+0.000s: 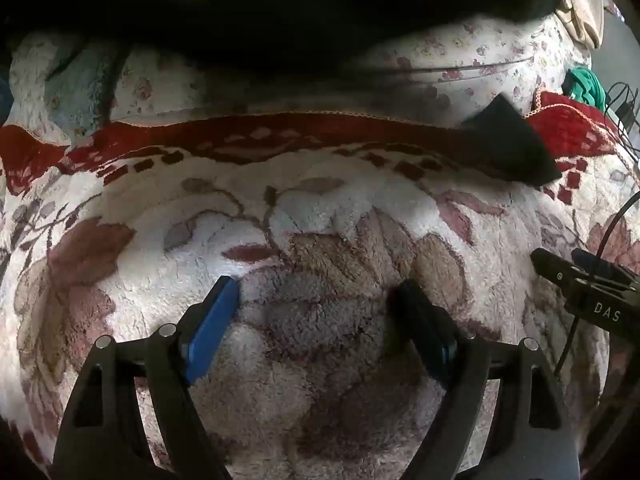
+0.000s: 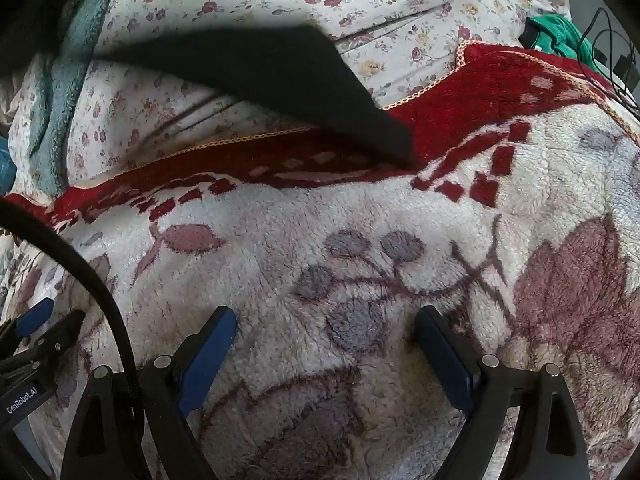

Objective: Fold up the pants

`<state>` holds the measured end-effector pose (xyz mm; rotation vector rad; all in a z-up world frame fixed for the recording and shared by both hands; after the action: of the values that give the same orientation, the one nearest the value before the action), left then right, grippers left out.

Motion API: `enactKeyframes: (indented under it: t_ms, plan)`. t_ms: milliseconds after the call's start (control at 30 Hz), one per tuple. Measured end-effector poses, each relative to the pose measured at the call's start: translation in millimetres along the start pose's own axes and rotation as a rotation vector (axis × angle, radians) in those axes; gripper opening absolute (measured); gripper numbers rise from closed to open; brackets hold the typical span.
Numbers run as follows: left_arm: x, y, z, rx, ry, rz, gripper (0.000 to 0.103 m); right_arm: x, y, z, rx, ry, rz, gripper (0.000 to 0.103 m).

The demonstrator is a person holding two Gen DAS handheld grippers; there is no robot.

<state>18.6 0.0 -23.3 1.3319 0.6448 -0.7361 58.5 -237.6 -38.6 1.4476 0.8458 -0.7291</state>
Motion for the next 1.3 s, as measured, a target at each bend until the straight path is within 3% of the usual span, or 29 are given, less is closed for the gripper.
enactKeyframes:
  t_ms: [800, 933, 967, 1100, 1133, 1200, 1300]
  plan:
    - [-0.4, -2.5, -1.0, 0.011, -0.005, -0.013, 0.083, -2.5, -2.5, -2.6, -0.003, -0.003, 0.001, 0.091]
    - [-6.4, -3.9, -4.3, 0.033, -0.029, -0.04, 0.083, 4.6, 3.1, -5.4, -0.012, -0.007, -0.015, 0.096]
    - [-10.6, -4.5, -3.9, 0.042, -0.018, -0.015, 0.083, 5.6, 4.5, -6.7, -0.019, -0.005, -0.019, 0.096]
    - [-36.9, -8.7, -7.7, 0.043, 0.039, 0.15, 0.082, -3.6, 6.0, -3.3, -0.039, 0.052, 0.001, 0.09]
    - [-43.0, -8.4, -7.6, 0.055, 0.052, 0.149, 0.082, -10.8, 4.8, -3.5, -0.047, 0.072, 0.024, 0.084]
    - [-54.6, -5.9, -10.0, 0.071, 0.086, 0.083, 0.082, -24.6, 2.4, -3.1, -0.018, 0.105, 0.056, 0.084]
    - [-72.2, -5.4, -17.0, 0.059, 0.09, 0.066, 0.082, -44.2, -0.3, -12.7, 0.017, 0.198, 0.08, 0.084]
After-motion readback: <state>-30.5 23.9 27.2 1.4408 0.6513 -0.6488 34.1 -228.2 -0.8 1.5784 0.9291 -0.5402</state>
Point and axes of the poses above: each gripper's, at about its wrist camera, not at the fingertips, and x roughly the way its jaws point, z to its right, y to its top, the point moved 3 cm from there along x, roughly the way its jaws point, and after that the axes turned 6 degrees about -y, right-handed, at the moved point
